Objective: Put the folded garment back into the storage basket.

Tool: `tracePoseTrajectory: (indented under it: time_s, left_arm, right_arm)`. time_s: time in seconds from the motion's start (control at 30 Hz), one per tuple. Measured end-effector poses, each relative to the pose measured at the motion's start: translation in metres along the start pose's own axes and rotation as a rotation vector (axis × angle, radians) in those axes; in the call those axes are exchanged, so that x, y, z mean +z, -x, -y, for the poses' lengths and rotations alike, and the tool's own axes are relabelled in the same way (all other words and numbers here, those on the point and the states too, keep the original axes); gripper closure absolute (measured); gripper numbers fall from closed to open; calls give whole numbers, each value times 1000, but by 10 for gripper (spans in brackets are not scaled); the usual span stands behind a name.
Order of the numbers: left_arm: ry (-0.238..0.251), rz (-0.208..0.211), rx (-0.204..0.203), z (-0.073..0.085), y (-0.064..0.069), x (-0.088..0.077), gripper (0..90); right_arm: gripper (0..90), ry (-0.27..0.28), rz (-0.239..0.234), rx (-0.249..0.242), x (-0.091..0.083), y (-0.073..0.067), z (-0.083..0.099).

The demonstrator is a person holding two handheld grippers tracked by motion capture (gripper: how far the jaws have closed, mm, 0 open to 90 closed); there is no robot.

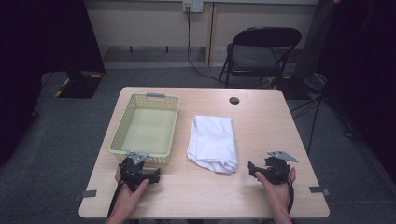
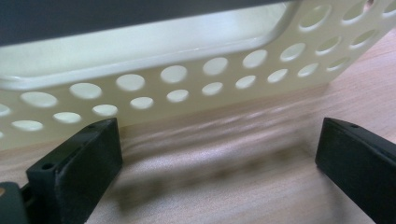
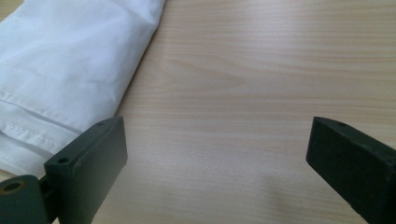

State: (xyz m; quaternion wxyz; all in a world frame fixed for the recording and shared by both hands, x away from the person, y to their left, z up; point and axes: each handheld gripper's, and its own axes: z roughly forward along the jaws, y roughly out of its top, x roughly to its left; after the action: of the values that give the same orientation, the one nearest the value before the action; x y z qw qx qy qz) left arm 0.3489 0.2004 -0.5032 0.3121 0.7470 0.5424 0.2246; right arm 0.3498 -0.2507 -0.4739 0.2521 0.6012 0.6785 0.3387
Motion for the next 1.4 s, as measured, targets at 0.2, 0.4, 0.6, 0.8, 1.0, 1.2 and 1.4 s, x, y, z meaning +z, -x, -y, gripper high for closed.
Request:
tracePoseTrajectory:
  time_s: [0.2, 0.4, 0.6, 0.8, 1.0, 1.2, 1.4]
  left_arm:
    - [0, 0, 0, 0, 0, 0, 0]
    - [0, 0, 0, 0, 0, 0, 0]
    - [0, 0, 0, 0, 0, 0, 0]
    - [0, 0, 0, 0, 0, 0, 0]
    - [0, 0, 0, 0, 0, 0, 0]
    - [0, 0, 0, 0, 0, 0, 0]
    - [0, 0, 0, 0, 0, 0, 0]
  right_arm:
    - [48, 22, -19, -11, -6, -5, -4]
    - [44, 29, -28, -29, -9, -9, -6]
    - [58, 59, -63, -29, -14, -7, -15]
    - [56, 64, -71, -25, -11, -9, -24]
    - [55, 67, -81, -31, -9, -15, -31]
    - [44, 69, -120, -34, -4, -23, -42]
    - [45, 78, -129, -39, -2, -29, -49]
